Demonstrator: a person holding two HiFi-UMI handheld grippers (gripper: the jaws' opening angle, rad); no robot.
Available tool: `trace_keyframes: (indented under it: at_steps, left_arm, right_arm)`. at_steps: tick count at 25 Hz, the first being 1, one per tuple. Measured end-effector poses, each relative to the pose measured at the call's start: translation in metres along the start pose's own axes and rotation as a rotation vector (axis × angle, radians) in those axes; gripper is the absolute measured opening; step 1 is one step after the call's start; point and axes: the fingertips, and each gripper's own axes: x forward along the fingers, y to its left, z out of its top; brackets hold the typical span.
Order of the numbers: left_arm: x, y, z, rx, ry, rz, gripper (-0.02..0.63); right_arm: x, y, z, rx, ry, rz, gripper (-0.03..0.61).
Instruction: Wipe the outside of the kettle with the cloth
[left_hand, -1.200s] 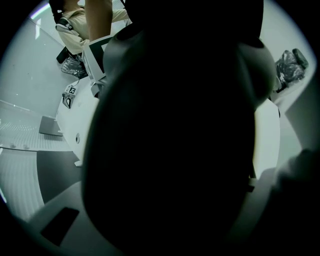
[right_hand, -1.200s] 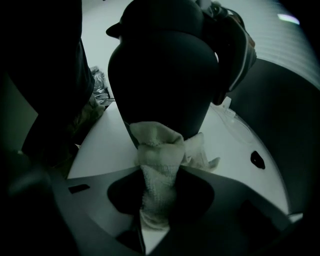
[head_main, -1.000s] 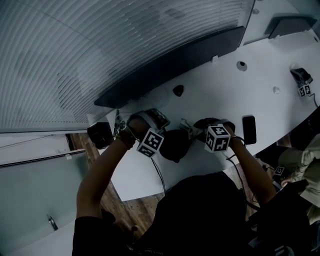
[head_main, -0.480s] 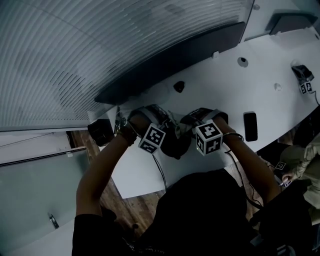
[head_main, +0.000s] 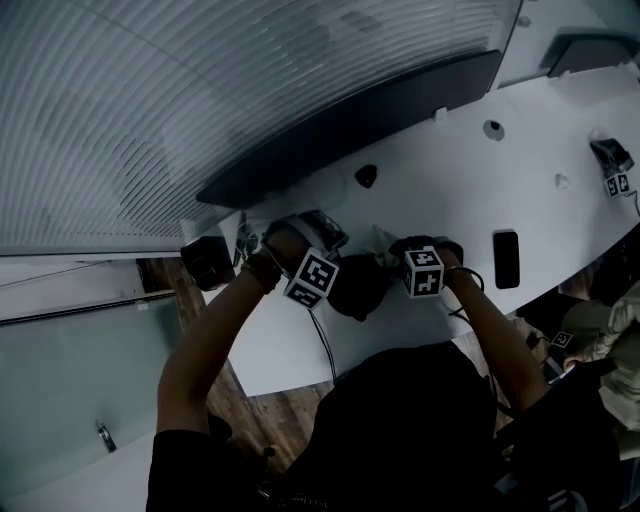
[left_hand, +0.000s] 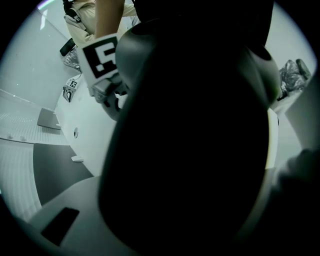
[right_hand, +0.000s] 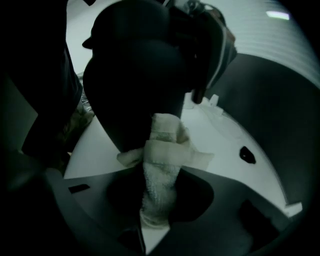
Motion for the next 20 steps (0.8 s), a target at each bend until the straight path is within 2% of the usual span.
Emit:
trace_keyframes:
  at_steps: [3, 4, 6, 8, 10, 16, 20]
  left_arm:
    - [-0.001, 0.001, 0.001, -0.005, 0.000, -0.001, 0.133]
    - [-0.001, 0.002, 0.000, -0.003, 0.000, -0.002, 0.133]
    - [0.000, 0.002, 0.001, -0.001, -0.001, -0.003, 0.133]
    - [0.001, 0.001, 0.002, -0.005, -0.006, -0.009, 0.133]
    - [0.001, 0.000, 0.003, -0.009, -0.006, -0.016, 0.132]
    - [-0.001, 0.001, 0.003, -0.019, -0.003, -0.032, 0.132]
    - [0.000, 0.001, 0.002, -0.017, -0.005, -0.033, 0.132]
  right_arm:
    - [-0.049, -0.028, 0.028, 0.103, -0.167, -0.102, 0.101]
    - [-0.068, -0.036, 0.044, 0.089, -0.213, -0.146, 0.101]
    - [-0.096, -0.041, 0.079, -0.018, -0.254, -0.204, 0.101]
    - [-0.100, -0.037, 0.108, -0.157, -0.235, -0.226, 0.101]
    - [-0.089, -0.037, 0.119, -0.252, -0.185, -0.232, 0.098]
    - [-0.075, -0.048, 0.111, -0.241, -0.163, -0.183, 0.097]
    - [-0.035, -0.052, 0.079, -0.211, -0.071, -0.121, 0.097]
